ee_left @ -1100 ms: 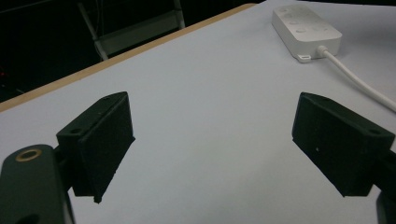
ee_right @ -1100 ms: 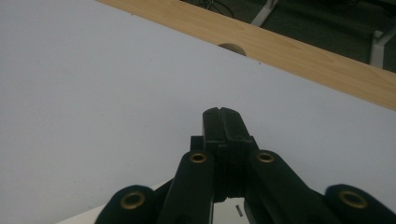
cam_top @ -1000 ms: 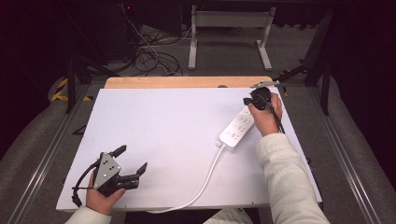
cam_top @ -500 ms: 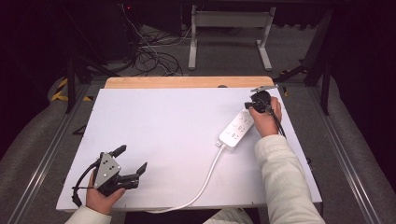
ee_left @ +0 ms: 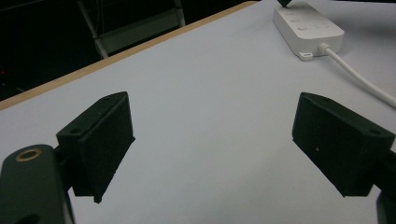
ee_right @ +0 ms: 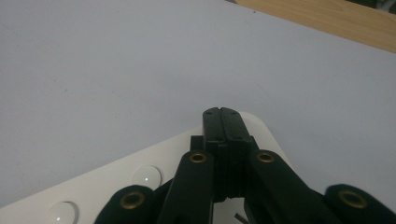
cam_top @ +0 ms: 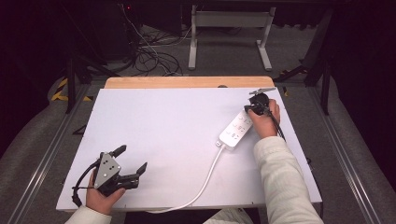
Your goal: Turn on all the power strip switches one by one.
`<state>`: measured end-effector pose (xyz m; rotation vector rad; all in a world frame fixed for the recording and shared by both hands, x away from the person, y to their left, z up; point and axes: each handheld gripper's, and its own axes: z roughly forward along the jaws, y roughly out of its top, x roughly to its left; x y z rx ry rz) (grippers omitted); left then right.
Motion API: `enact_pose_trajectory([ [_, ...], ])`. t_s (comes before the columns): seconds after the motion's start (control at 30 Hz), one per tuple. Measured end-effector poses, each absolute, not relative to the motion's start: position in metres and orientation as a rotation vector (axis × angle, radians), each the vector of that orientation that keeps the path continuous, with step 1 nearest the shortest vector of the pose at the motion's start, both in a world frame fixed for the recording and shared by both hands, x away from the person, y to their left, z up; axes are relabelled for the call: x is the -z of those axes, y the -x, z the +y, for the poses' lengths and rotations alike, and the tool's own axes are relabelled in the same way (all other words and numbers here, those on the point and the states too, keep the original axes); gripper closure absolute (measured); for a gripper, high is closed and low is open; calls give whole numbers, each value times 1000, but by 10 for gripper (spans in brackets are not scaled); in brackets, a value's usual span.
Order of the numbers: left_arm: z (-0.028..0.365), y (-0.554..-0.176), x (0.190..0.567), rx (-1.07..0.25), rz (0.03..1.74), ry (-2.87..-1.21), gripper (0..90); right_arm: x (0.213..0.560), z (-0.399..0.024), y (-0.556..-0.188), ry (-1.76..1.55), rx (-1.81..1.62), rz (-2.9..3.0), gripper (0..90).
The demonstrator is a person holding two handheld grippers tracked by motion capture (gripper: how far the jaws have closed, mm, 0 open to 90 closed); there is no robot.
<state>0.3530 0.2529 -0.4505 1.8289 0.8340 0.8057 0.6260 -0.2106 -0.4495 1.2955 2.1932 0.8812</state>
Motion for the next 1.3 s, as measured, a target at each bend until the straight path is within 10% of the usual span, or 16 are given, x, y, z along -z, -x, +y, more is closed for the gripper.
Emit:
enact_pose_trajectory([
  [1.3,252,-356,451,-789,840,-1833,129,418,-203,-606,-1286,-1015,2088,900],
])
